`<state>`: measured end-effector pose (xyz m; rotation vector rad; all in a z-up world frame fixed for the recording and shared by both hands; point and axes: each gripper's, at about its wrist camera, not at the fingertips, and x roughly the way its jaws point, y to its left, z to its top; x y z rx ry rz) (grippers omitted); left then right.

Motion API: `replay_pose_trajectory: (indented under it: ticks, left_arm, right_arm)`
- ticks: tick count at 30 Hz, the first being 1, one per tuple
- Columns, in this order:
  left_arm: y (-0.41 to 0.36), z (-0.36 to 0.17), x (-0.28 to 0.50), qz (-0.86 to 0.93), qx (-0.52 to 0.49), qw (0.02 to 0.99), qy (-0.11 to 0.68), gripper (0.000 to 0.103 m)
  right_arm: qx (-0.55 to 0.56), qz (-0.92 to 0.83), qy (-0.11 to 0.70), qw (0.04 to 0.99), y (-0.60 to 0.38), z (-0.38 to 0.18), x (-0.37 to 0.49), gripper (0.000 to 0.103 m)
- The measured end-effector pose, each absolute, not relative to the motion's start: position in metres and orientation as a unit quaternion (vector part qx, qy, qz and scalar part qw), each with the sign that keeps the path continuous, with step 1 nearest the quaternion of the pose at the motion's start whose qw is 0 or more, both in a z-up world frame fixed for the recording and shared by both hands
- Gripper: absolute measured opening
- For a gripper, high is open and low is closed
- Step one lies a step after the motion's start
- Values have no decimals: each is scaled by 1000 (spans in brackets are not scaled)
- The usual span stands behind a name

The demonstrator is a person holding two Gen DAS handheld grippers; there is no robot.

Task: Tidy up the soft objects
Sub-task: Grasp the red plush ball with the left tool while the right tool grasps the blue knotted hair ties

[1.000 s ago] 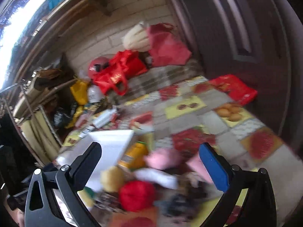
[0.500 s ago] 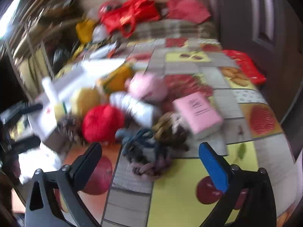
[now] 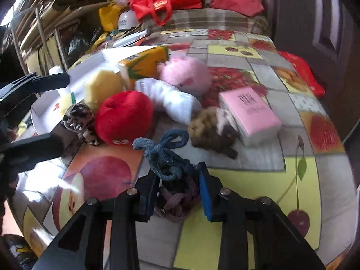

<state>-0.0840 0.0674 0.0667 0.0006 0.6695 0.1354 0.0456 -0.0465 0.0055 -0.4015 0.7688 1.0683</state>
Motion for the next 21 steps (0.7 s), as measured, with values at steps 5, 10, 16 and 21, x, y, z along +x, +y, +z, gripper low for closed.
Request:
replay_pose_trajectory:
  ticks: [5,10,16,21]
  left_arm:
    - [65,59,-40,46,6,930,364,102]
    - [66,41,-12,80,29,911,404,94]
    - [54,26,-10,84,77,898,426,59]
    - [60,30,-20,77,43,909,407,56]
  right_arm:
    - [-139,504,370,768,-57,3,54,33]
    - [-113,512,377,763,-62,3,56,33]
    - [-86,519,387,757,-67,3,60,33]
    - [-61,514,389,762,-75,4,63,33]
